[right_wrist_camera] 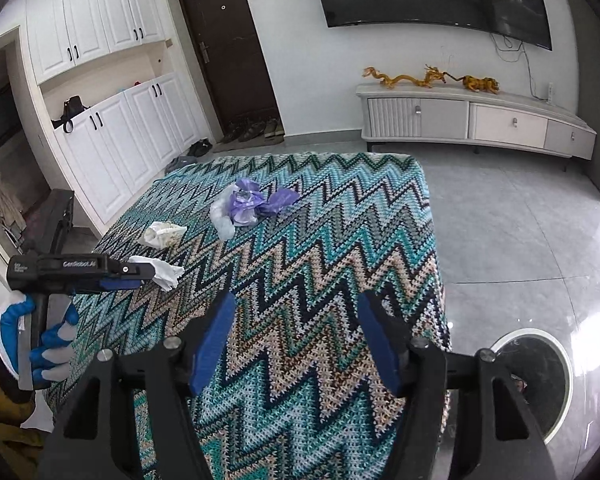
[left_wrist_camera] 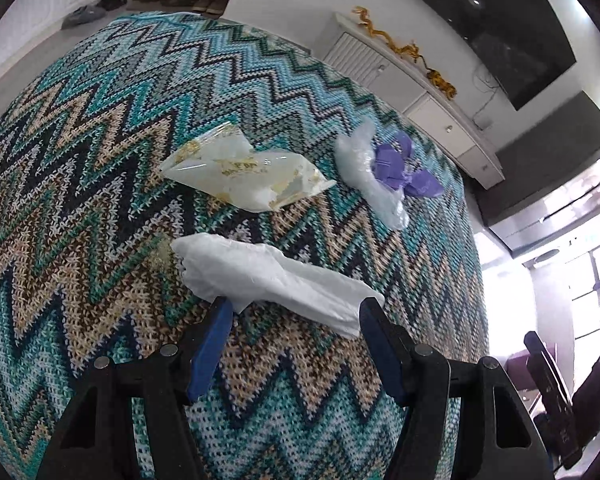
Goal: Collect trash
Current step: 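Grasp the white tissue with the left gripper while the right grasps the clear plastic bag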
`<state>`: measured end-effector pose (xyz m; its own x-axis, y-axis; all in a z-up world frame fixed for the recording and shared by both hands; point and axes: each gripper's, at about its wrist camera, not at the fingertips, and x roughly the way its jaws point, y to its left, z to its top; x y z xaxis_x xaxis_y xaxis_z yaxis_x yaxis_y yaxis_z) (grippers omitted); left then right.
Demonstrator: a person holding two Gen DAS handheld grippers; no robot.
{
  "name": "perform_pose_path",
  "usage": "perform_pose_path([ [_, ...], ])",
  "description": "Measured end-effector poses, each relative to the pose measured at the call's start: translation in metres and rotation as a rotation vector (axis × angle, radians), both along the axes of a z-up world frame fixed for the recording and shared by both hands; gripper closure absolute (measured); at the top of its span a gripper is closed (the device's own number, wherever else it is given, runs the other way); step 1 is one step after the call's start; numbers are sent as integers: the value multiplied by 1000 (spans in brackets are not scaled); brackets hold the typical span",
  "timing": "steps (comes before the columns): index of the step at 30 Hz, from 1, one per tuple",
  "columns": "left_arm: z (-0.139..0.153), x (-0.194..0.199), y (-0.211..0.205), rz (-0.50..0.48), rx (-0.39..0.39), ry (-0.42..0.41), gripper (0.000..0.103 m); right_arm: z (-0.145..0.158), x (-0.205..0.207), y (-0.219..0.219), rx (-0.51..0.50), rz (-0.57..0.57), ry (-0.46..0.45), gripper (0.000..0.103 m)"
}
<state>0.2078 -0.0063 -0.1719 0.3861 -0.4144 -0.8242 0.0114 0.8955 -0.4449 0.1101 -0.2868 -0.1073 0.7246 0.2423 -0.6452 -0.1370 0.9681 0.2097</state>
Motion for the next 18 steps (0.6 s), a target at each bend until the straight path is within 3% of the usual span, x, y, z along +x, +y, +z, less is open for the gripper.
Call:
perform_pose_path([
  [4,-3,14,-5,56,46,22,41,-7,19,11,-1,56,11,41],
  [6,-3,20,-6,77,68,27,47,-11,30,18,1,84,17,41],
  [8,-5,23,-5,92,83,24,62,-14,41,28,0,111,22,42],
  [12,-10,21,8,106,69,17,81,-22,65,49,7,172,40,47],
  [14,-12,16,17,102,48,9,90,-27,77,59,6,189,51,56],
  [18,-17,8,27,79,4,-30,94,-36,102,79,14,226,67,68],
])
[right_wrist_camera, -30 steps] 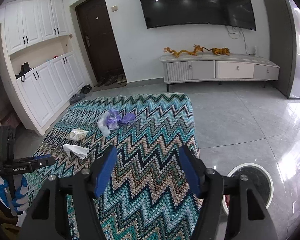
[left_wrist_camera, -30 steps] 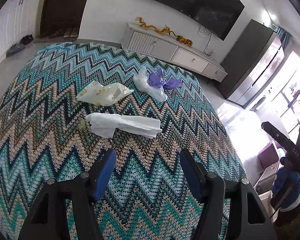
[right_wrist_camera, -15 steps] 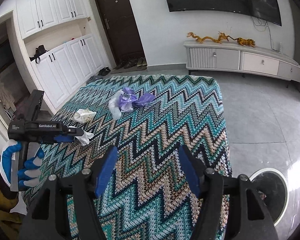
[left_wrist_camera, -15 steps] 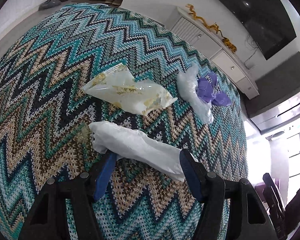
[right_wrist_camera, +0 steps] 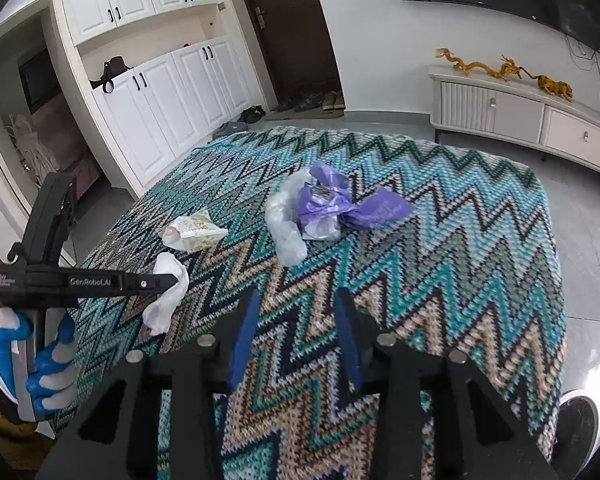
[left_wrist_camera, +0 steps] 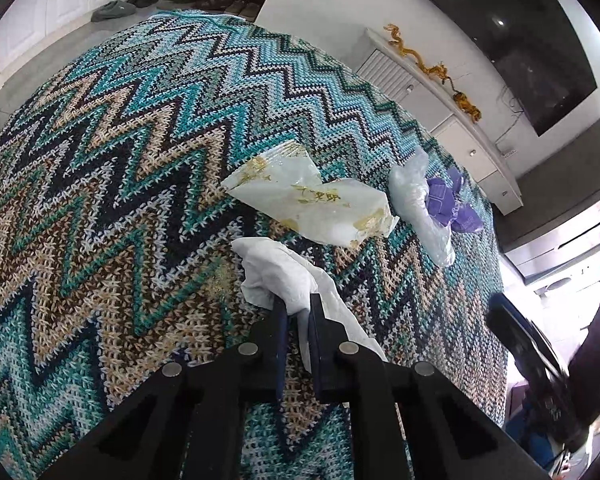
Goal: Collect trash
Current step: 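Grasp the white tissue with the left gripper while the right grasps the clear plastic bag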
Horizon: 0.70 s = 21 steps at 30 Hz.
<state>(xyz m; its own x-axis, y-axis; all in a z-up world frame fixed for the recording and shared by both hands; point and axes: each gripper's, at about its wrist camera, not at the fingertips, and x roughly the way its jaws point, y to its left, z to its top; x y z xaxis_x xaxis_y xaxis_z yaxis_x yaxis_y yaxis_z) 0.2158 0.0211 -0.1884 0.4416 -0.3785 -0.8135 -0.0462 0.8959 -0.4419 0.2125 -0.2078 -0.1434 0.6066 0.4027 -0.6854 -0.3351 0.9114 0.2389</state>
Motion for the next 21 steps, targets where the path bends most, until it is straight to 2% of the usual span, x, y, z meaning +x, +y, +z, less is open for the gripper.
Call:
perform_pose_path([
  [5,0,-6,2,-29,3,-43,94,-12,29,23,-28,2,25,68],
  [13,2,-17,4,-63,25,-106,94,-32,54,30,-16,-57,74,69],
  [14,4,-17,4,-63,25,-108,95,-32,54,30,-8,-56,68,83],
  [15,4,-19,4,-63,24,-109,95,-31,55,32,-5,-55,62,91],
  [17,6,-24,5,-61,19,-112,96,-27,56,36,-6,-56,44,97],
  [21,14,-37,10,-62,34,-130,97,-15,49,43,-4,-23,12,98],
])
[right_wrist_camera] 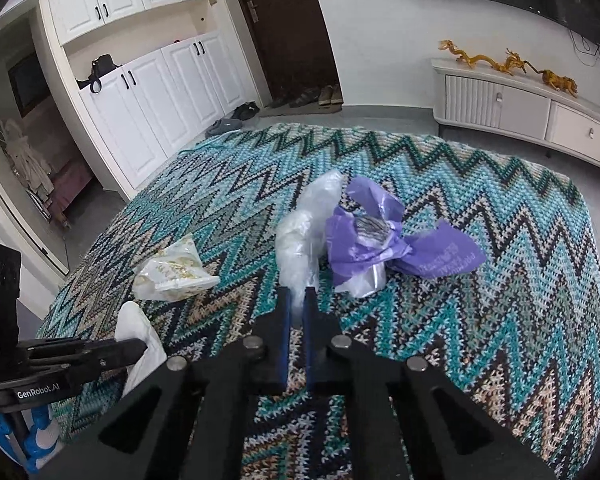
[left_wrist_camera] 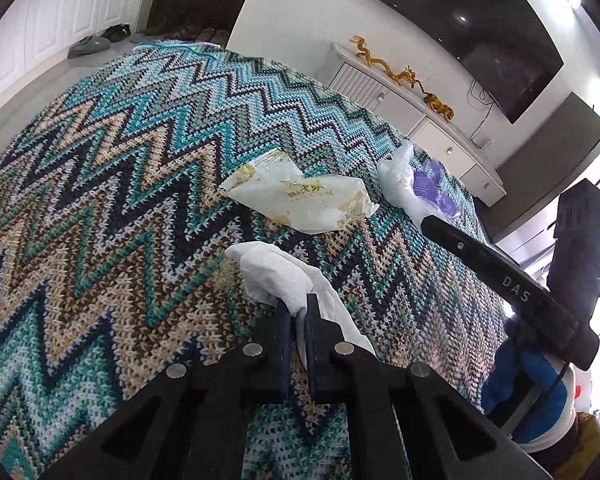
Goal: Collect trash
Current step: 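Grasp the white tissue with the left gripper while the right grasps the clear plastic bag, then lift and carry the tissue and clear bag over the bin with both grippers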
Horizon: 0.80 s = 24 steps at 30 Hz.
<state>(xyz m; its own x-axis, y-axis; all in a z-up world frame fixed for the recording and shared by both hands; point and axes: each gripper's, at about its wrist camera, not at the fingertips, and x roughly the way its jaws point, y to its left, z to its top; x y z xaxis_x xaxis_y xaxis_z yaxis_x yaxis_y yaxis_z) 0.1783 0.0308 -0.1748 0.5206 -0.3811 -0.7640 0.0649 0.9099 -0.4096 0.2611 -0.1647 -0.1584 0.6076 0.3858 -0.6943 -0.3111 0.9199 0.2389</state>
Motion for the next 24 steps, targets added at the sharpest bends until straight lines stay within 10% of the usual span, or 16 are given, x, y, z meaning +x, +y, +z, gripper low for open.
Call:
perform_pose_path([
  [24,100,-93,-34,-81,151,-259,97,89,-159,-46,11,43,-184,98],
])
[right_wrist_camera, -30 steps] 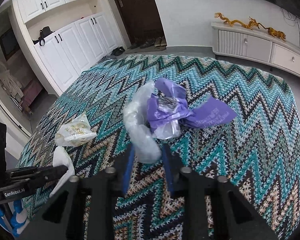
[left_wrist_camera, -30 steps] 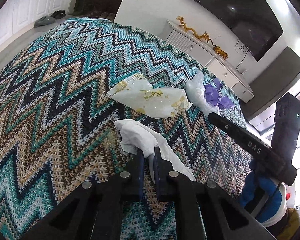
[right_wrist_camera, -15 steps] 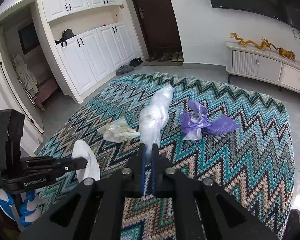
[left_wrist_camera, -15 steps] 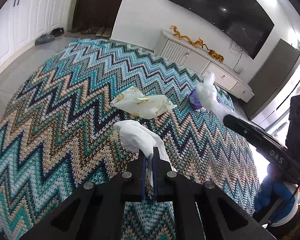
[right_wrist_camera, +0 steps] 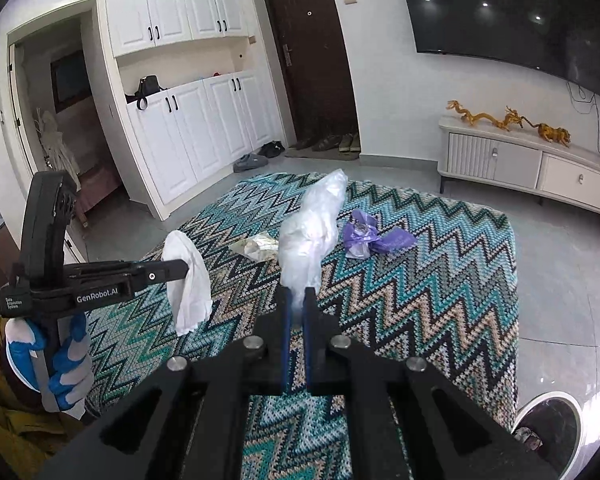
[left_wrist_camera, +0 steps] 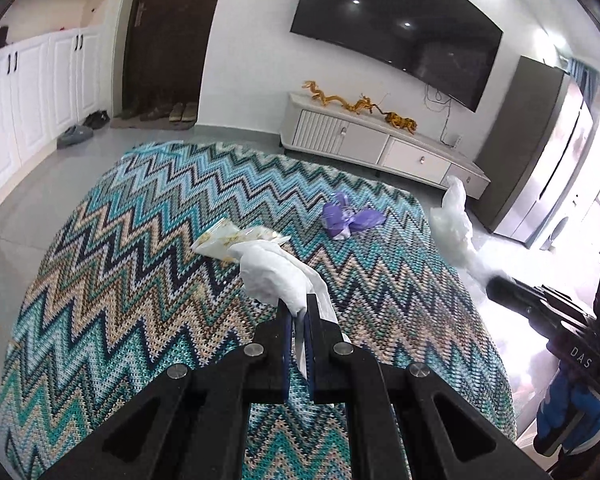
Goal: Collect trash
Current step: 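Lift and carry the tissue and clear bag over the bin with both grippers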
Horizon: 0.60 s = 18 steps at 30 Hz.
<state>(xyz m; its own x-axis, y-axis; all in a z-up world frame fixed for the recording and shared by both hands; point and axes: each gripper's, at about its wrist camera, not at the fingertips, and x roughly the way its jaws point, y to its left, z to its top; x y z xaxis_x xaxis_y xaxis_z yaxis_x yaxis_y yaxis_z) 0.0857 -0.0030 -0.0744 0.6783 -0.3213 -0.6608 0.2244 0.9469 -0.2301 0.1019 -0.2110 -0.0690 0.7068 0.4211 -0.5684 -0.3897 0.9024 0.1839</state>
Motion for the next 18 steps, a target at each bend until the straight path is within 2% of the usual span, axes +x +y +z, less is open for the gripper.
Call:
perform_pose_path([
  [10,51,-26,-62,-111,138,-149,97,10,-49,-57,37,-122,-57,98],
  [14,62,-27,-106,-186,203,-192,97,9,-69,-91,44,-200,-76,98],
  [18,63,-23,-163,-291,245,-188,97,2,-86,-136,50,-296,-75,98],
])
